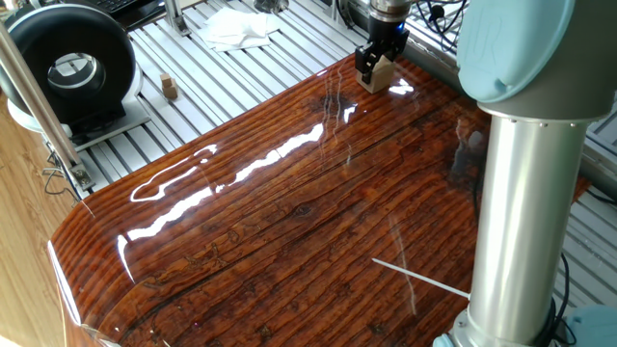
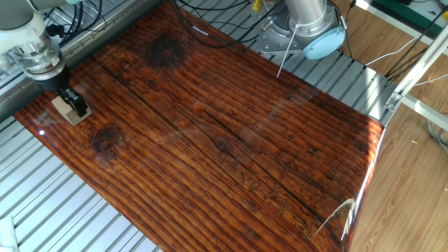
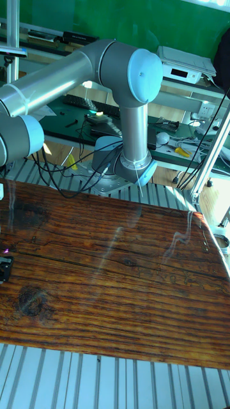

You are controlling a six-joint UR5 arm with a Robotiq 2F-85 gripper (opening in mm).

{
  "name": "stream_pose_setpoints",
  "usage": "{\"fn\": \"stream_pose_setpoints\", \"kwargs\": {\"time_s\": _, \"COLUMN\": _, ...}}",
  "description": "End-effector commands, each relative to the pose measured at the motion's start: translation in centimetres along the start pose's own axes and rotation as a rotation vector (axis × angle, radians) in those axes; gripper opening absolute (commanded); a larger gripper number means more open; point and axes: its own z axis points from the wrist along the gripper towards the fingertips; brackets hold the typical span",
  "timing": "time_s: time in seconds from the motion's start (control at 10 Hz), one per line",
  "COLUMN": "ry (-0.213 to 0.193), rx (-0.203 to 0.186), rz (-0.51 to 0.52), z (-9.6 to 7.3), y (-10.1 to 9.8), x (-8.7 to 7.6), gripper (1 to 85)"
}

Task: Hold a small block with the gripper and sweep it from left to right on the table

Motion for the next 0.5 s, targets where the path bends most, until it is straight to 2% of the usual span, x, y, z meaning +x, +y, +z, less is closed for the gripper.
{"fn": "stream_pose_setpoints", "kwargs": {"time_s": 0.0, "ry": -0.010, "rx": -0.004, "rz": 0.009, "z": 0.23, "y": -0.14, "x": -0.36, "gripper": 1.0}}
{"fn": "stream_pose_setpoints", "kwargs": {"time_s": 0.2, "ry": 0.001, "rx": 0.025, "rz": 0.011, "z": 0.25, "y": -0.84, "x": -0.12, "gripper": 1.0}}
{"fn": "stream_pose_setpoints", "kwargs": {"time_s": 0.4, "ry": 0.015, "rx": 0.046, "rz": 0.017, "z": 0.03, "y": -0.61, "x": 0.14, "gripper": 1.0}}
